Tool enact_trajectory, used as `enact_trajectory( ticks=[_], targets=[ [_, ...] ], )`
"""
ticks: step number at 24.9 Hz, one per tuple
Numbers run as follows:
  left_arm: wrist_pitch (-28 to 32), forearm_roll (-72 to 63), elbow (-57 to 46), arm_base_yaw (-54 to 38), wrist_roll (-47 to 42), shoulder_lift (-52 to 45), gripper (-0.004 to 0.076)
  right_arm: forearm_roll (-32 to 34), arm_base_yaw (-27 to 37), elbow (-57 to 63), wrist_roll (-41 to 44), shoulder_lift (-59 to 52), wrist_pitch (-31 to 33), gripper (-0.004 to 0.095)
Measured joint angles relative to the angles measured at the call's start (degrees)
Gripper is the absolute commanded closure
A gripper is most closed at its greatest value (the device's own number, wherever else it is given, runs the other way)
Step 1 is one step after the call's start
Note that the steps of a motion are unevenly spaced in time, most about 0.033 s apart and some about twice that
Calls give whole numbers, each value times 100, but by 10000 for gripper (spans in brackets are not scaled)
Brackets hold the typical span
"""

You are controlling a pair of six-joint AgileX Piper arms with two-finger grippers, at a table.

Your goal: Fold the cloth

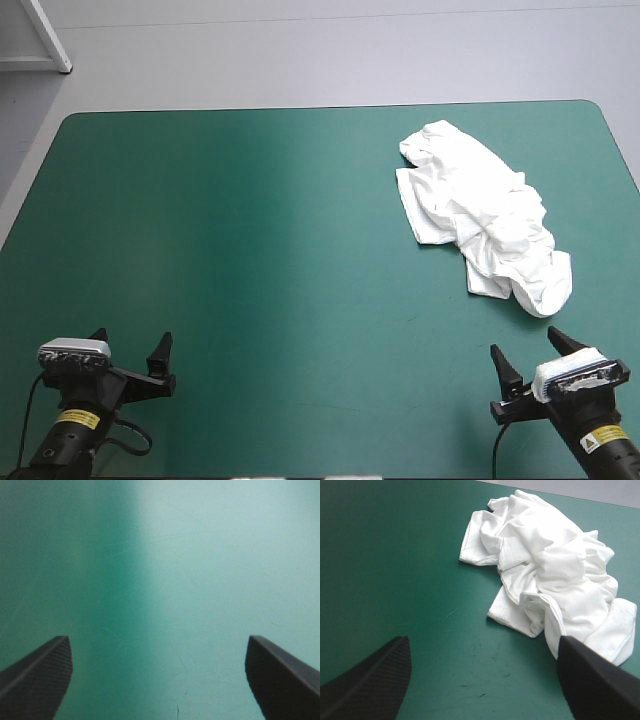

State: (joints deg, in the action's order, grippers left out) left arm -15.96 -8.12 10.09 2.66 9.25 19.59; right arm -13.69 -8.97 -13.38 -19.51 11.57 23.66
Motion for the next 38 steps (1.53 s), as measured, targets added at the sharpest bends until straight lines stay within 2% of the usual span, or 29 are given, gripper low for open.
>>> enact_trajectory(
  ticks=[4, 8, 10, 13, 16, 19, 25, 29, 32, 34, 35, 36, 37, 38],
  targets=[
    [-210, -24, 251, 0, -12, 3, 51, 167, 0, -284, 139, 170, 121, 167],
    [-682, -36, 893, 0, -115, 86, 51, 962, 0, -965, 815, 865, 184, 167],
    [-1035, -31, 1359, 0, -212, 237, 51, 1369, 0, -1431, 1248, 1440, 216, 167],
    [-1736, 5, 2058, 0, -270, 569, 51, 1619, 0, -2241, 1621, 2434, 376, 167],
    [-2499, 76, 2714, 0, -273, 955, 51, 1630, 0, -3190, 1741, 3563, 632, 168],
    [-2905, 88, 3132, 0, -273, 1238, 51, 1612, 0, -4240, 1782, 4824, 915, 170],
    [-3006, -9, 3399, 0, -303, 1319, 51, 1612, -2, -6808, 1787, 7943, 1680, 171],
    [-3044, -184, 3415, 0, -308, 1319, 51, 1589, -28, -8830, 1787, 10264, 2730, 171],
    [-3044, -194, 3415, 0, -313, 1319, 51, 1490, -28, -9894, 1787, 11320, 3332, 189],
    [-3044, -194, 3433, 0, -313, 1319, 51, 1369, -28, -10266, 1802, 11693, 3505, 282],
    [-3044, -194, 3449, 0, -313, 1319, 51, 1369, -28, -10350, 1802, 11796, 3523, 375],
    [-3044, -194, 3480, 0, -313, 1319, 51, 1369, -28, -10416, 1802, 11854, 3555, 550],
    [-3049, -194, 3537, 0, -313, 1321, 51, 1369, -22, -10477, 1775, 11905, 3591, 776],
    [-3049, -194, 3597, 0, -313, 1327, 51, 1401, -2, -10520, 1697, 11940, 3610, 886]
  ],
)
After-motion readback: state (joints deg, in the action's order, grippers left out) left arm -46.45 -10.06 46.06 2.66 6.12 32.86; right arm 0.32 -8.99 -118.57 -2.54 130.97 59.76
